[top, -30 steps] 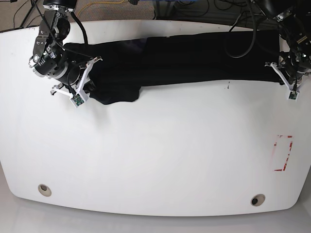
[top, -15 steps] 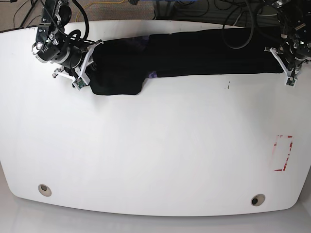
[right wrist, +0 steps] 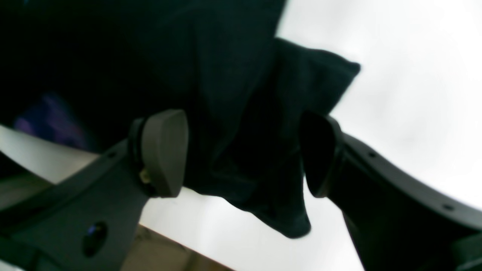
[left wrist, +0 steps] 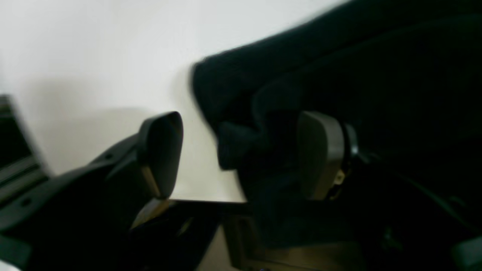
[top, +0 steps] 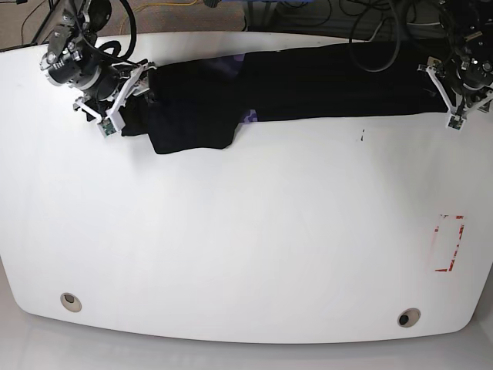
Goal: Layout the t-shirt on the table in an organized manner, then fold the t-shirt properly
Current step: 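Regrasp both ends of the folded black strip with both grippers, then lift the strip end held by the right gripper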
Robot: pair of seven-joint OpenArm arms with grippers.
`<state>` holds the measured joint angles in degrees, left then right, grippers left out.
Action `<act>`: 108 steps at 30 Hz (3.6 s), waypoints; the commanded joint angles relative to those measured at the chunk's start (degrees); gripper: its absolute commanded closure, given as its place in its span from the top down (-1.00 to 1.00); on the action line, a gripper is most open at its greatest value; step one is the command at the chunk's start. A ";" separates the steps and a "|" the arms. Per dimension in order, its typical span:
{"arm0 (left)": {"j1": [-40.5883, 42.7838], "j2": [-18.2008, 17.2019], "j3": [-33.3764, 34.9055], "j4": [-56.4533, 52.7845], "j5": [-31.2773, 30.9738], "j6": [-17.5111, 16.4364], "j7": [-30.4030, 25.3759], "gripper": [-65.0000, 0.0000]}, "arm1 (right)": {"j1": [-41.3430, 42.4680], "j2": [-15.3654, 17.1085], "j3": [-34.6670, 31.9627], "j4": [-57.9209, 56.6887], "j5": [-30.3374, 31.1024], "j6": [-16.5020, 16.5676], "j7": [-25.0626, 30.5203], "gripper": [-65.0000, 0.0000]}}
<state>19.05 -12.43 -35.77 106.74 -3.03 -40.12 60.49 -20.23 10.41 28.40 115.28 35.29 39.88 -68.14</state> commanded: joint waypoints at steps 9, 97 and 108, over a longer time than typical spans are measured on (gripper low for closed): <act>1.04 -0.72 -0.76 6.80 -0.45 0.12 -0.75 0.33 | 1.90 -0.88 1.00 0.54 15.13 0.12 1.28 0.37; -12.76 -0.10 9.35 -13.07 3.33 0.12 -4.80 0.10 | 30.38 5.19 -9.19 -45.70 -15.20 0.12 24.05 0.52; -12.76 -0.01 9.35 -13.16 3.33 0.12 -4.88 0.10 | 29.06 2.90 -9.28 -45.44 -15.11 0.12 23.96 -0.50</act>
<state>6.66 -11.79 -26.20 92.53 0.38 -39.92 55.72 8.36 13.15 19.18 69.36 20.82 39.88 -42.65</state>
